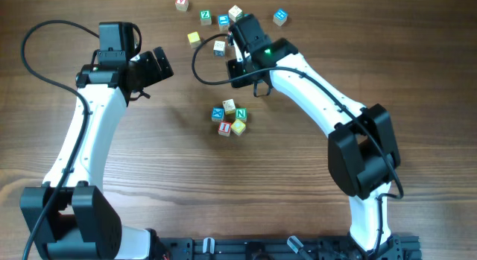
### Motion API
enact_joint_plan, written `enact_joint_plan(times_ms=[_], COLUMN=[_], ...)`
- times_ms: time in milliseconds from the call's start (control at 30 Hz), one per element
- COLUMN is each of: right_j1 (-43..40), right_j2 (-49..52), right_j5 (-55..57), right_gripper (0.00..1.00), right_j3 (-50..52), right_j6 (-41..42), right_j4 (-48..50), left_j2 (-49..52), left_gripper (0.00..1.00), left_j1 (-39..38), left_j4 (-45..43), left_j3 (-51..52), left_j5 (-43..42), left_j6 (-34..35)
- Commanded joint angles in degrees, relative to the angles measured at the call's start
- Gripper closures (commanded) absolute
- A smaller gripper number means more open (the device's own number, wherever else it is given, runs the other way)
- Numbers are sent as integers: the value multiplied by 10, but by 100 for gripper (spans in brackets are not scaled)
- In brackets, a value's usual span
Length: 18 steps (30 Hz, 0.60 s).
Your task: Form a circle
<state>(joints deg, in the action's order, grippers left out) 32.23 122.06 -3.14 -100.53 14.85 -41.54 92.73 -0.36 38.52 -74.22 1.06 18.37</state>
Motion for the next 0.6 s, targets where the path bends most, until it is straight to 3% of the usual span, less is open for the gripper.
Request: enact_joint_plan(times_ms=[0,100,267,567], right_j1=[3,3,-9,10], right_j2=[14,14,14,80], right_j5=[-27,-67,-82,-78], right_gripper=[95,96,96,95], right_j3=[14,-6,-140,-151], right_j6=[50,78,93,69], right_j4=[12,-9,-120,-96], left_j2=[2,2,2,2], left_gripper=[0,0,0,0], left_j1=[2,2,2,2], left_j4=[-2,-2,-2,-2], left_j3=[0,0,0,0], left_j5=[5,5,5,5], left_j6=[3,3,3,3])
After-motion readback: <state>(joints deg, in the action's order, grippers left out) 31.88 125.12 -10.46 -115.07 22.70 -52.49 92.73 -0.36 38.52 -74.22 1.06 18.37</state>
